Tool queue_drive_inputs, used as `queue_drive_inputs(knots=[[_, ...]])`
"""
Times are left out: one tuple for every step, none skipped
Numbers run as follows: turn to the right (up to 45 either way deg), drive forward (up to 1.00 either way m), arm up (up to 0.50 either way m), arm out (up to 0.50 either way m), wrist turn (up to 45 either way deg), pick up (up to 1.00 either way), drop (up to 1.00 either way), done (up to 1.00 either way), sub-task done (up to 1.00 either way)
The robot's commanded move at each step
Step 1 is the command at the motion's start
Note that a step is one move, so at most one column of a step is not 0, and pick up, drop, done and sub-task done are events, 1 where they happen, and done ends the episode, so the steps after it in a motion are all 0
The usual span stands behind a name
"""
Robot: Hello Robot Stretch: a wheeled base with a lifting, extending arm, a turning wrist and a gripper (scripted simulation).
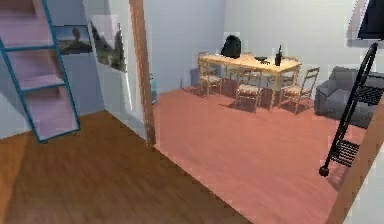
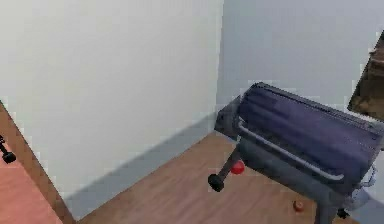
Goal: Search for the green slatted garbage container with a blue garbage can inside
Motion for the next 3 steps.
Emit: queue_drive_inputs(knots=[[-42.0, 0.0, 0.0, 0.0, 0.0, 0.0, 0.0, 0.0, 0.0], [0.0, 1.0, 0.0, 0.0, 0.0, 0.0, 0.0, 0.0, 0.0], [-12.0, 0.0, 0.0, 0.0, 0.0, 0.0, 0.0, 0.0, 0.0]])
